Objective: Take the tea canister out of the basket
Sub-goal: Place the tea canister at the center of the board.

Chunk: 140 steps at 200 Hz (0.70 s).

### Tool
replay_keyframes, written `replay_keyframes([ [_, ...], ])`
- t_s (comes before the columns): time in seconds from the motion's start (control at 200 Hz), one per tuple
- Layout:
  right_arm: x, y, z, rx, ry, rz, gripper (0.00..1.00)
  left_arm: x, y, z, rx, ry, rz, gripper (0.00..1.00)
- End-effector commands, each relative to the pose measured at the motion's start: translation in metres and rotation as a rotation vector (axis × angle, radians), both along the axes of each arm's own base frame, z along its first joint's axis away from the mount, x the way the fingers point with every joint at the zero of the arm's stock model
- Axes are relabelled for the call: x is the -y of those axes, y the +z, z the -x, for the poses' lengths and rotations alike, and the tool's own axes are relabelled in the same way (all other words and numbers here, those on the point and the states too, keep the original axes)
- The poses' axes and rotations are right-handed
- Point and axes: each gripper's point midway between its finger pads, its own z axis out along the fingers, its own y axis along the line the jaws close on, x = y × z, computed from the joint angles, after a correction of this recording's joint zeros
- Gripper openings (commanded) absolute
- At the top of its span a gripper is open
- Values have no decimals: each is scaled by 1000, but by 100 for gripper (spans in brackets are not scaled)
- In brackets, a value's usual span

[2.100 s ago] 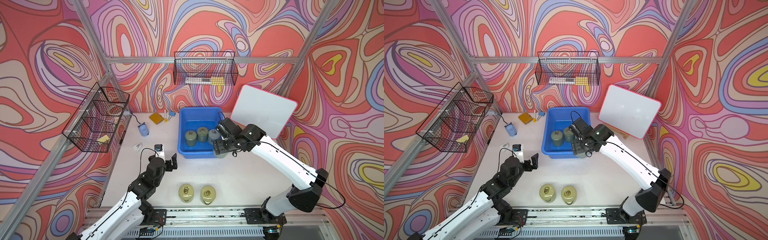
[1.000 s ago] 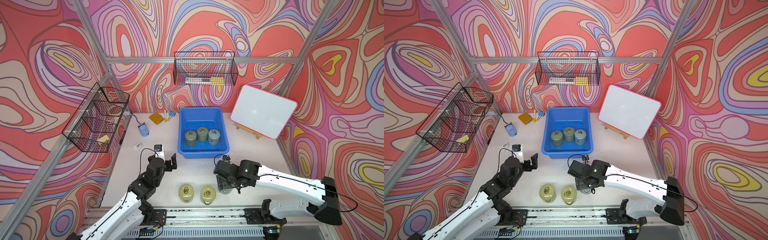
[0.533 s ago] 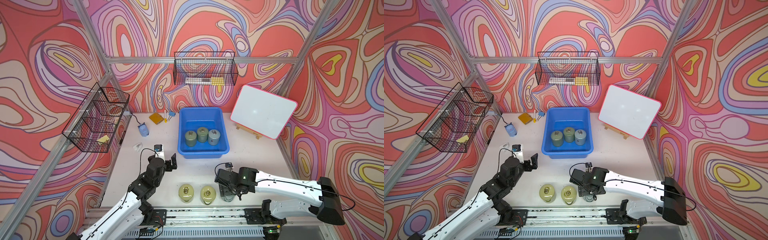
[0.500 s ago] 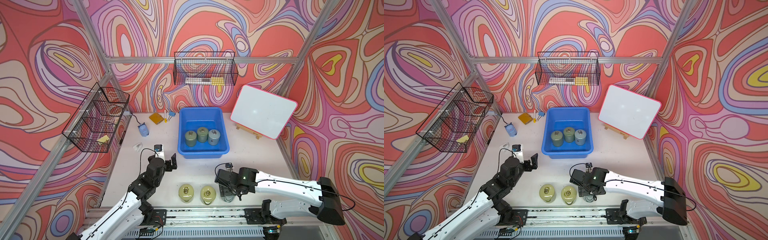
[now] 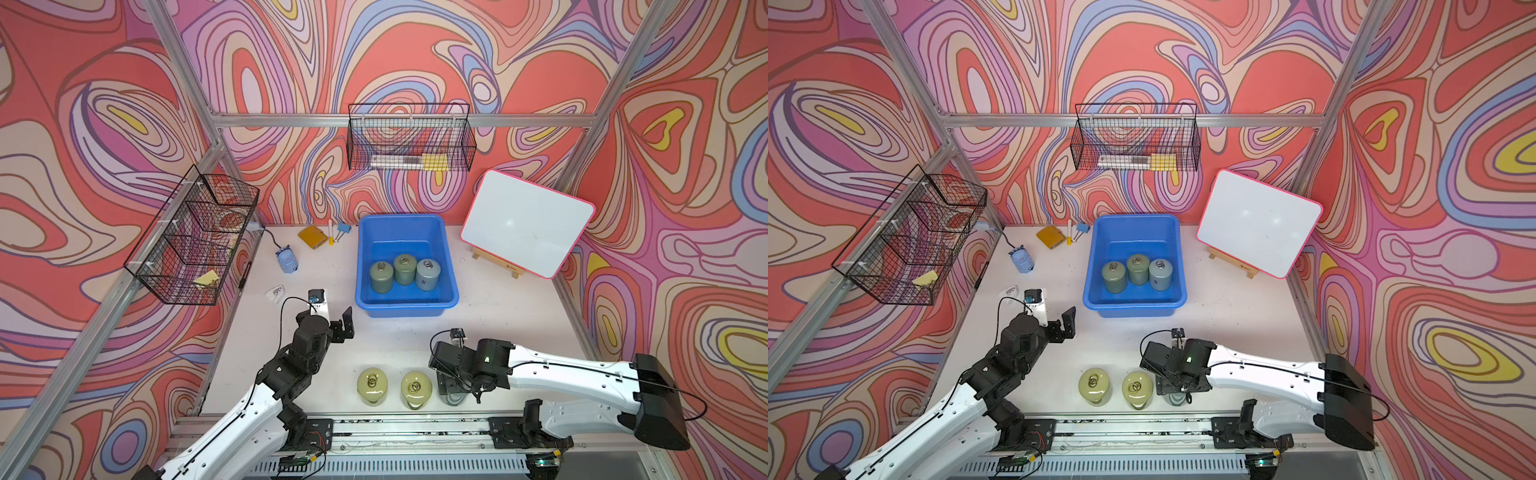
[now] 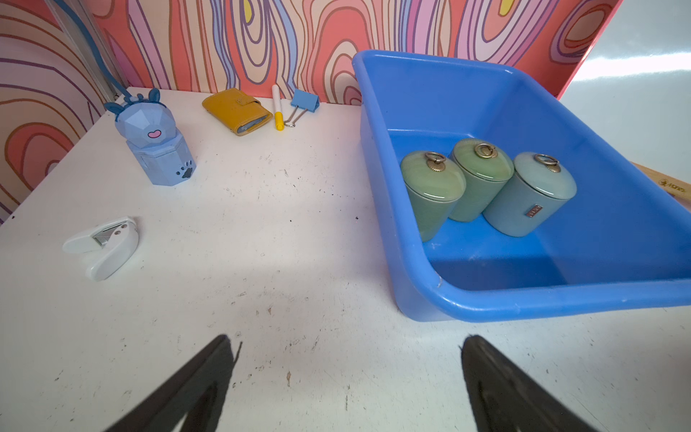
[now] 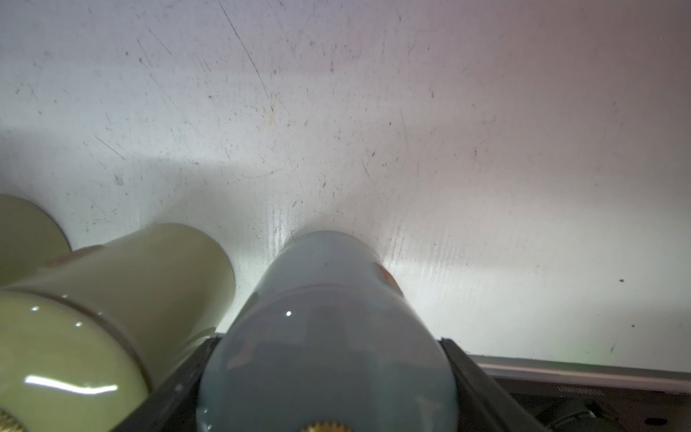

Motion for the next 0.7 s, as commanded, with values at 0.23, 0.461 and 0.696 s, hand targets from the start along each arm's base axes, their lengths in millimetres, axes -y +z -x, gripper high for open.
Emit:
replay_keyframes([
  [0.23, 0, -8, 1, 4, -20, -7, 70, -4, 3, -1, 25, 15, -7, 99],
  [0.461, -1, -12, 4, -11, -18, -17, 77, -4, 2, -1, 21, 12, -7, 99],
  [0.696, -2, -5, 3, 0, -26, -40, 92, -3, 2, -1, 20, 10, -5, 99],
])
